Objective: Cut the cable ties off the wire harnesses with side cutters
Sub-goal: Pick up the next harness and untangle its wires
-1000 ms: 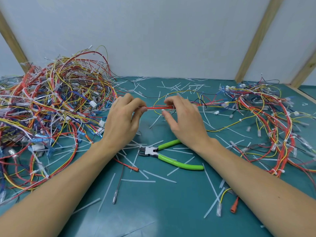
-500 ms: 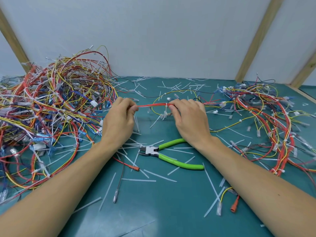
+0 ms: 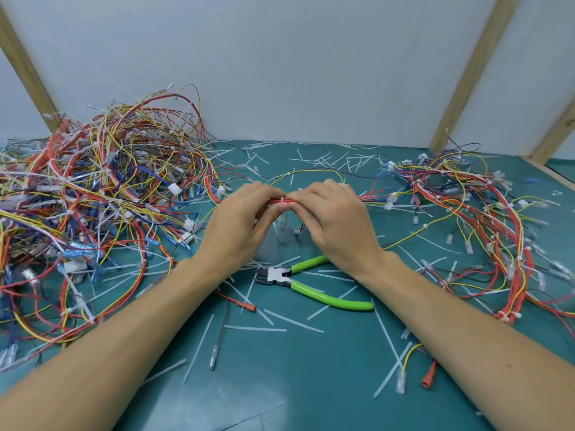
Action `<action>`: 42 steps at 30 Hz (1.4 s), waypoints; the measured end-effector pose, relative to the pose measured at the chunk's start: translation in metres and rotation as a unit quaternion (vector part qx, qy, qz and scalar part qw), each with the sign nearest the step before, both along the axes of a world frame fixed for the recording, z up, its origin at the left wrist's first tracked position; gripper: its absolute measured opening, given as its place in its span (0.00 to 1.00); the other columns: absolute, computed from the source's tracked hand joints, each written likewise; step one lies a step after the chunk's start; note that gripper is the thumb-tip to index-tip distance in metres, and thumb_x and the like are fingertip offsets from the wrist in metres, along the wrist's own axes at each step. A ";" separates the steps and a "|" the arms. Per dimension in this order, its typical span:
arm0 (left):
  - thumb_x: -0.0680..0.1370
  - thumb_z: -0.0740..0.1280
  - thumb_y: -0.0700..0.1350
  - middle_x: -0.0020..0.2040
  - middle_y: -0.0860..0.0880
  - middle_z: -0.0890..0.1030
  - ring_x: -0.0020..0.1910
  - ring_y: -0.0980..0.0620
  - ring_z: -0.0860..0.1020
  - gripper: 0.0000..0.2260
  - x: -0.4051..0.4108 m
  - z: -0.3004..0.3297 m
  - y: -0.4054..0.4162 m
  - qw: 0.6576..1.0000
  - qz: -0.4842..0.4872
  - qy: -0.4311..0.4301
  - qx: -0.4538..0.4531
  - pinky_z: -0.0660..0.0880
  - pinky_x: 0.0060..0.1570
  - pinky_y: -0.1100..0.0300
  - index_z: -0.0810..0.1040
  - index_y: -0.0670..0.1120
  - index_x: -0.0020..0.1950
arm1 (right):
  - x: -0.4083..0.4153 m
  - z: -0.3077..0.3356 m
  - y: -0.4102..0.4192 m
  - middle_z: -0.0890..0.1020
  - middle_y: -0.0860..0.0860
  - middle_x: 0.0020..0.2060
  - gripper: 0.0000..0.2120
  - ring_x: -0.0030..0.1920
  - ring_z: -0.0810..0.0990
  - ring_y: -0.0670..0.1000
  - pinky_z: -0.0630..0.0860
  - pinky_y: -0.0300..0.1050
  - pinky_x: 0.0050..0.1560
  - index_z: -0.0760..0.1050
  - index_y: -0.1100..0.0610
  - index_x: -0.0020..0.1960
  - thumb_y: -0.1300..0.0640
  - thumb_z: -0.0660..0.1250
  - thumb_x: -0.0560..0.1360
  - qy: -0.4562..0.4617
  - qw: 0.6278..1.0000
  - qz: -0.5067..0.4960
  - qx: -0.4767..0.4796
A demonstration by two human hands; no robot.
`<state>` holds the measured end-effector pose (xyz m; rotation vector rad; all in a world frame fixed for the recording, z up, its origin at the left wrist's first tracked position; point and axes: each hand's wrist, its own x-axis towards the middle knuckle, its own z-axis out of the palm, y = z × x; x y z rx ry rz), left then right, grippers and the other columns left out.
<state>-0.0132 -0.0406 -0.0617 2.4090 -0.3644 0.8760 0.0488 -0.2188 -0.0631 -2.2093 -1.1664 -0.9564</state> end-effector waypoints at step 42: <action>0.83 0.62 0.48 0.41 0.55 0.79 0.41 0.52 0.77 0.06 0.006 -0.008 0.019 0.993 0.020 -0.004 -0.119 0.75 0.43 0.48 0.78 0.50 0.53 | 0.018 0.003 0.002 0.85 0.48 0.51 0.06 0.54 0.81 0.53 0.70 0.57 0.68 0.82 0.55 0.55 0.56 0.69 0.81 0.171 0.985 0.013 -0.005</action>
